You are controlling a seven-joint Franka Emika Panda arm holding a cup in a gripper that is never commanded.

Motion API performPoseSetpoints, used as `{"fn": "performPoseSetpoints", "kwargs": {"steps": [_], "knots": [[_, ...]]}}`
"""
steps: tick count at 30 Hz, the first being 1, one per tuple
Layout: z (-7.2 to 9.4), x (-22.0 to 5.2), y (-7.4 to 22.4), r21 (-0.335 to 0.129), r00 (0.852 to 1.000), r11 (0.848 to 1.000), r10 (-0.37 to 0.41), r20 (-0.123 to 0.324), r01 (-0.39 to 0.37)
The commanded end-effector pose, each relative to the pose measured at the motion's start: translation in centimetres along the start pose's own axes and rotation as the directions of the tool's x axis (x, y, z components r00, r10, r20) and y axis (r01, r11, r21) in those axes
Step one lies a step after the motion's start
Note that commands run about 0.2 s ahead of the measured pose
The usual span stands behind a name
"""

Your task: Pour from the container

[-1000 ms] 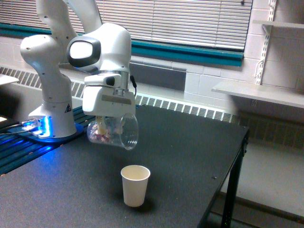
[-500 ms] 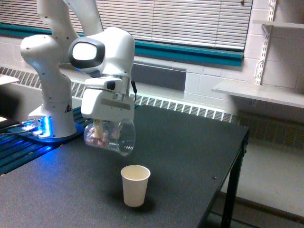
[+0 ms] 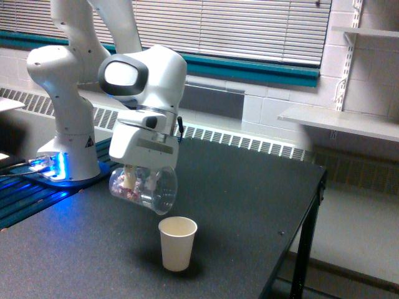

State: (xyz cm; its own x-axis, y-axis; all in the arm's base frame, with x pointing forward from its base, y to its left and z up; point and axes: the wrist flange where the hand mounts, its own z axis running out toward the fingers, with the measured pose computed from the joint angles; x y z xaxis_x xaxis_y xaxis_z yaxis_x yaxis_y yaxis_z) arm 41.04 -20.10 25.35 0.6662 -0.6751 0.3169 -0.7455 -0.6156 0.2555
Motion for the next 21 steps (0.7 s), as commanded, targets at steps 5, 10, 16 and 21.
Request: {"fn": "performPoseSetpoints", "kwargs": {"steps": [5, 10, 16, 21], "knots": [[-1.33, 1.39, -2.28, -0.060, 0.998, 0.997, -0.052, -0.030, 0.050], [-1.42, 1.65, -2.59, -0.082, 0.997, 0.995, -0.065, -0.035, 0.062], [-1.15, 1.47, -2.58, -0.115, 0.996, 0.990, -0.082, -0.035, 0.077], [-0.73, 1.19, -2.39, -0.138, 0.996, 0.987, -0.086, -0.029, 0.081]]}}
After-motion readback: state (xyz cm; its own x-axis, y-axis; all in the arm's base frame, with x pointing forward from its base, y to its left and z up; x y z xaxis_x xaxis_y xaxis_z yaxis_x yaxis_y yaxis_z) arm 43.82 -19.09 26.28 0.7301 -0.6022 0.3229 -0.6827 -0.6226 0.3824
